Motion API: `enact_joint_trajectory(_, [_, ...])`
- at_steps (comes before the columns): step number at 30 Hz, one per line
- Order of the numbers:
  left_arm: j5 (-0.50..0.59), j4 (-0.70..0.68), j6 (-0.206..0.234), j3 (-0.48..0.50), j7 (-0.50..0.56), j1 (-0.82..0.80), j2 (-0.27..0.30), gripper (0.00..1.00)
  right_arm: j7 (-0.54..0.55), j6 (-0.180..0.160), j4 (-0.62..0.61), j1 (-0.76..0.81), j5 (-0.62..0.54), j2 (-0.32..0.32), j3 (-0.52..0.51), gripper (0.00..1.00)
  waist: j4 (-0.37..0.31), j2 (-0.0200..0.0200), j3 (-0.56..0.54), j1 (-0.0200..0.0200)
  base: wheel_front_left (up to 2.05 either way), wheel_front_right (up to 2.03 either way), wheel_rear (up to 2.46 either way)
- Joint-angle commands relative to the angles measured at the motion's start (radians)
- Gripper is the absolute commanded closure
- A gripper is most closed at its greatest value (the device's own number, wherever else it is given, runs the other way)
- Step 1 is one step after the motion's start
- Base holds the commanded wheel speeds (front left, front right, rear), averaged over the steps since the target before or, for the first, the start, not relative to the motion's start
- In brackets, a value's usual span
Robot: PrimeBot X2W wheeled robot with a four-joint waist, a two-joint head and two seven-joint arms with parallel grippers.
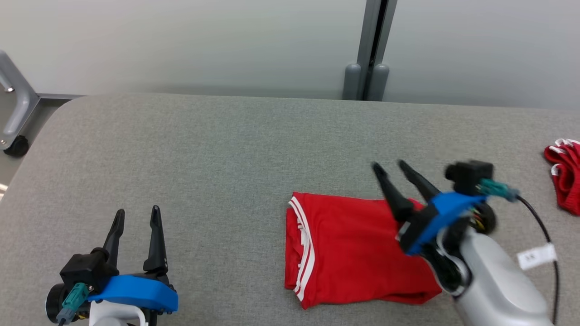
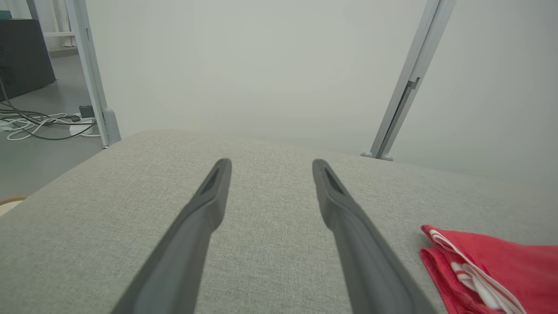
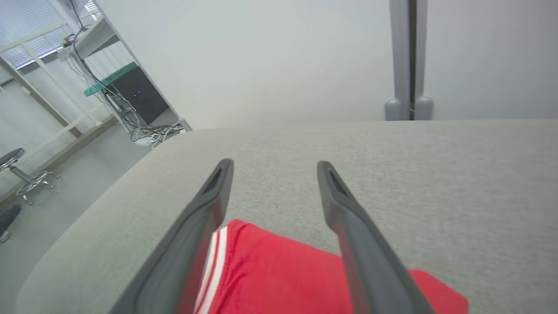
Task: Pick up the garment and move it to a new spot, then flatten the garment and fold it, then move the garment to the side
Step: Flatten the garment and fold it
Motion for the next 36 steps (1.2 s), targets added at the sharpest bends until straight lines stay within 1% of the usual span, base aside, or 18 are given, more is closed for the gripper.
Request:
enact_joint_trajectory(1, [-0.003,-0.007,0.005,0.003,-0.005,0.005,0.002,0.00,0.005,0.001,-0.012,0.058,-0.047,-0.021,-0.046,0.00,-0.006,0.0001,-0.005,0.0001,0.00,0.00,0.00])
enact_joint_trajectory(5, [-0.005,-0.013,0.012,0.004,-0.005,0.017,0.001,0.00,0.002,0.000,-0.063,0.172,-0.186,-0.063,-0.166,0.00,-0.015,0.0001,-0.005,0.0001,0.00,0.00,0.00])
enact_joint_trajectory(6, [-0.005,-0.015,0.012,0.004,-0.005,0.016,0.001,0.00,-0.006,0.001,-0.081,0.200,-0.224,-0.063,-0.193,0.00,-0.017,0.0001,-0.005,0.0001,0.00,0.00,0.00])
enact_joint_trajectory(12, [-0.007,-0.018,0.010,0.014,-0.006,0.021,0.004,0.00,-0.061,0.001,-0.225,0.358,-0.390,0.001,-0.366,0.00,-0.036,0.0001,-0.008,0.0001,0.00,0.00,0.00])
enact_joint_trajectory(16, [-0.003,-0.017,0.006,0.023,-0.006,0.030,0.003,0.00,-0.087,0.001,-0.308,0.437,-0.438,0.027,-0.390,0.00,-0.050,0.0001,-0.019,0.0001,0.00,0.00,0.00])
enact_joint_trajectory(17, [-0.003,-0.017,0.006,0.023,-0.006,0.030,0.003,0.00,-0.087,0.001,-0.308,0.437,-0.438,0.027,-0.390,0.00,-0.050,0.0001,-0.019,0.0001,0.00,0.00,0.00])
enact_joint_trajectory(18, [-0.001,-0.016,0.002,0.028,-0.007,0.042,0.000,0.00,-0.097,0.000,-0.342,0.470,-0.450,0.032,-0.395,0.00,-0.056,0.0001,-0.030,0.0001,0.00,0.00,0.00])
enact_joint_trajectory(23, [0.011,-0.020,-0.010,0.040,-0.007,0.075,-0.010,0.00,-0.070,0.001,-0.397,0.522,-0.462,0.043,-0.417,0.00,-0.074,0.0001,-0.060,0.0001,0.00,0.00,0.00])
enact_joint_trajectory(27, [0.022,-0.026,-0.006,0.060,-0.007,0.121,-0.022,0.00,-0.048,0.001,-0.427,0.546,-0.463,0.050,-0.426,0.00,-0.094,0.0001,-0.090,0.0001,0.00,0.00,0.00])
enact_joint_trajectory(36, [0.045,-0.032,-0.011,0.084,-0.007,0.167,-0.034,0.00,-0.009,0.001,-0.450,0.566,-0.463,0.061,-0.446,0.00,-0.108,0.0001,-0.098,0.0001,0.00,0.00,0.00])
